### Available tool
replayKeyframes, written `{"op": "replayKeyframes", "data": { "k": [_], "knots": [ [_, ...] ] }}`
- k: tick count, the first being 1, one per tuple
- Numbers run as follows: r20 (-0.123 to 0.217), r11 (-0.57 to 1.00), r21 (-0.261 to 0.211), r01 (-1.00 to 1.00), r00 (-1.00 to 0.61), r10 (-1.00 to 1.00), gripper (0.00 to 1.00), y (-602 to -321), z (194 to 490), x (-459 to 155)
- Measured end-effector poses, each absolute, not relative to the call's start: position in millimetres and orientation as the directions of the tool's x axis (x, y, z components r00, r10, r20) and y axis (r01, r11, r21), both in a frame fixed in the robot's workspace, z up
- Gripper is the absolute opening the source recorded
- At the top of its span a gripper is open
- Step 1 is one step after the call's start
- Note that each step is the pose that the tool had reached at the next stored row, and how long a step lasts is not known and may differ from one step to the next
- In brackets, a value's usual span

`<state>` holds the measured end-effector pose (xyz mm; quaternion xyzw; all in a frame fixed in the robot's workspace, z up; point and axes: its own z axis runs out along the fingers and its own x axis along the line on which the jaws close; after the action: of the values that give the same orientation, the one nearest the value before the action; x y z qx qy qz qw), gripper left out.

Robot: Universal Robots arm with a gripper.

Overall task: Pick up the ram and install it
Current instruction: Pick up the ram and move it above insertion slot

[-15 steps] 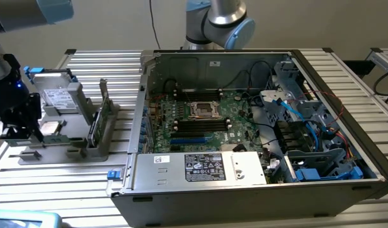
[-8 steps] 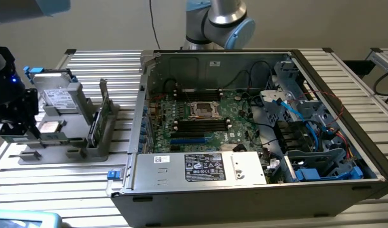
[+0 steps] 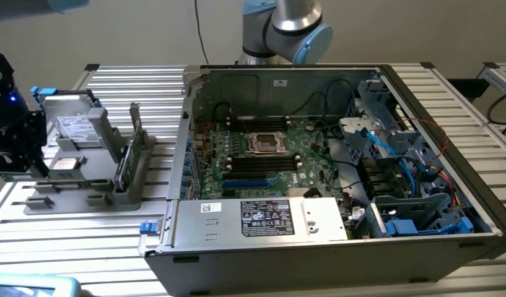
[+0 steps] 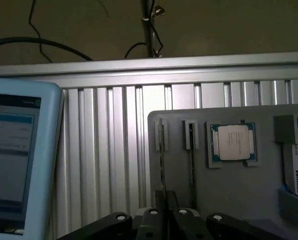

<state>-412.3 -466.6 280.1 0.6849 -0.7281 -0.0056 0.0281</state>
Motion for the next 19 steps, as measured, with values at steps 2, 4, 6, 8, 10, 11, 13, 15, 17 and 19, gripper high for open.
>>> {"op": "replayKeyframes", "data": {
  "k": [2, 4, 6, 8, 10, 11, 13, 15, 17, 19],
  "knots": [
    [0.035, 0.067, 0.049, -0.997, -0.065, -0.997, 0.14, -466.6, 280.3, -412.2],
    [0.035, 0.067, 0.049, -0.997, -0.065, -0.997, 0.14, -466.6, 280.4, -412.2],
    [0.035, 0.066, 0.049, -0.997, -0.065, -0.997, 0.14, -466.4, 286.4, -412.3],
    [0.035, 0.063, 0.049, -0.997, -0.061, -0.998, 0.14, -466.4, 295.4, -412.2],
    [0.035, 0.057, 0.049, -0.997, -0.055, -0.998, 0.14, -466.3, 303.0, -411.6],
    [0.034, 0.054, 0.049, -0.997, -0.053, -0.998, 0.14, -466.4, 306.4, -411.2],
    [0.03, 0.05, 0.049, -0.998, -0.049, -0.998, 0.14, -466.4, 311.9, -409.9],
    [0.024, 0.049, 0.047, -0.998, -0.048, -0.999, 0.14, -466.4, 315.8, -406.9],
    [0.017, 0.048, 0.045, -0.998, -0.047, -0.999, 0.14, -466.4, 319.5, -402.2],
    [0.009, 0.048, 0.045, -0.998, -0.048, -0.999, 0.14, -466.4, 323.5, -396.4]
  ]
}}
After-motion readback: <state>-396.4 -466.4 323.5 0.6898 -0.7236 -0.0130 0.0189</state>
